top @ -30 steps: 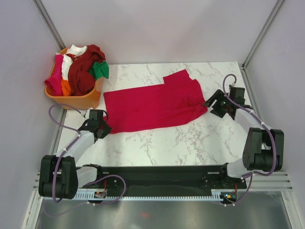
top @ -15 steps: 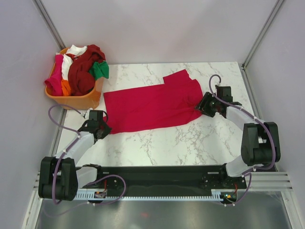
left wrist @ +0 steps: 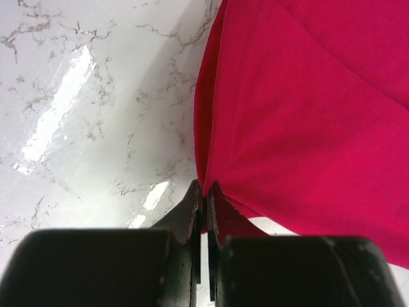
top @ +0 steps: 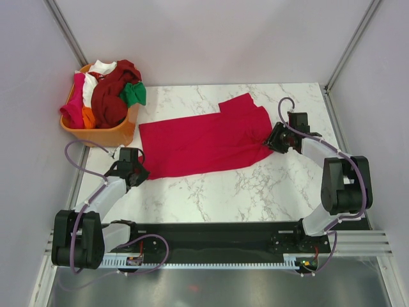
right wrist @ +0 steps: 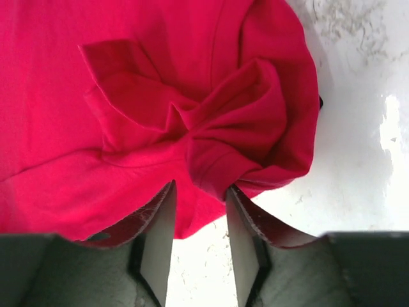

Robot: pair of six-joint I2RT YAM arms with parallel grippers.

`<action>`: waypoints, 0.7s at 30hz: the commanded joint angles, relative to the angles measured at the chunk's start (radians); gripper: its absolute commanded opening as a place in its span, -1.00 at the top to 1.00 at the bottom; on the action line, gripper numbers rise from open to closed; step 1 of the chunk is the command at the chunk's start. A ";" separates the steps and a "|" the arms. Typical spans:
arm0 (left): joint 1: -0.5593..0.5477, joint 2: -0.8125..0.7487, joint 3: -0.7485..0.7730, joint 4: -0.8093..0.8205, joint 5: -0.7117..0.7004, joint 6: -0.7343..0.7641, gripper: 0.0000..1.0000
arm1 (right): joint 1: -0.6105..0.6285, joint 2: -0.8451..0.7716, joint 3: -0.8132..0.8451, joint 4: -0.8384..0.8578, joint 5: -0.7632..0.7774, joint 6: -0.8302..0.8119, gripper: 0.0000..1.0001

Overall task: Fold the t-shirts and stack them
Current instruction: Fold the tshirt

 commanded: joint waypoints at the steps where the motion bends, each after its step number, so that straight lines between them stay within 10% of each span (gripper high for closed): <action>1: -0.003 0.001 -0.002 0.025 -0.032 -0.028 0.95 | 0.008 0.031 0.050 0.014 0.013 -0.017 0.13; 12: -0.003 0.009 -0.002 0.028 -0.033 -0.029 0.95 | 0.030 0.044 0.009 0.031 0.021 -0.026 0.40; 21: -0.002 -0.026 -0.009 0.023 -0.045 -0.039 0.95 | 0.028 0.049 0.030 0.011 0.042 -0.034 1.00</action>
